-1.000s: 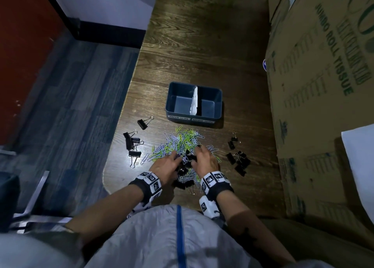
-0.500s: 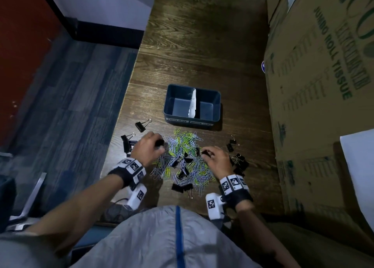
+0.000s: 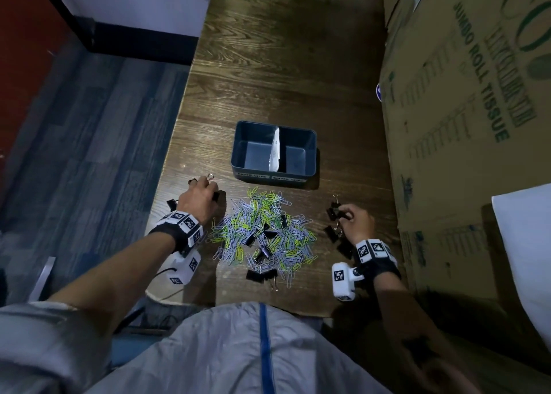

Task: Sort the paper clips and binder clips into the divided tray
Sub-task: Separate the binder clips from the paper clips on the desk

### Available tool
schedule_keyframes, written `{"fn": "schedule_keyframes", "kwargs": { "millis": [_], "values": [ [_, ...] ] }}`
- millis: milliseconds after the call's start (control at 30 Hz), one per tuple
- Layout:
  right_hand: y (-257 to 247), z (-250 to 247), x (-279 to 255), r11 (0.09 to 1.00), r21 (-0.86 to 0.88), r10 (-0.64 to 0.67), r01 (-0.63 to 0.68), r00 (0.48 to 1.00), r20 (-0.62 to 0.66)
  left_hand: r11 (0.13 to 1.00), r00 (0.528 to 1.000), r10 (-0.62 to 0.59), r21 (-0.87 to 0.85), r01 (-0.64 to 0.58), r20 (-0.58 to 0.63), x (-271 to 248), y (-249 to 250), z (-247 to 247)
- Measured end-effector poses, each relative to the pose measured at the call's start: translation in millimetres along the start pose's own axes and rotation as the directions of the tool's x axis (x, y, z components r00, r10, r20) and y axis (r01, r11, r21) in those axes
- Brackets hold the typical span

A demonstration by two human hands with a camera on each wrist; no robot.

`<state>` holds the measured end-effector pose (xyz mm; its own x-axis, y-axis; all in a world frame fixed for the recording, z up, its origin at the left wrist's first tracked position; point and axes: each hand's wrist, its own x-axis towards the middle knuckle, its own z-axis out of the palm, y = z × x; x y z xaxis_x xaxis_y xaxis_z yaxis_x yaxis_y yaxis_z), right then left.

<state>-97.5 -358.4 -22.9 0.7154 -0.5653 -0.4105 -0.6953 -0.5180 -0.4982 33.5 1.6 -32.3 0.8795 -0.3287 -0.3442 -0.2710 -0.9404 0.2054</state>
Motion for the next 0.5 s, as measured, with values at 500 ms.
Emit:
{"fn": "schedule_keyframes", "kwargs": {
  "millis": [500],
  "values": [
    [-60, 60, -50, 0.925, -0.219, -0.198, 0.31, 0.886, 0.42, 0.834, 0.86, 0.485, 0.211, -0.51, 0.16, -41, 72, 39]
  ]
}}
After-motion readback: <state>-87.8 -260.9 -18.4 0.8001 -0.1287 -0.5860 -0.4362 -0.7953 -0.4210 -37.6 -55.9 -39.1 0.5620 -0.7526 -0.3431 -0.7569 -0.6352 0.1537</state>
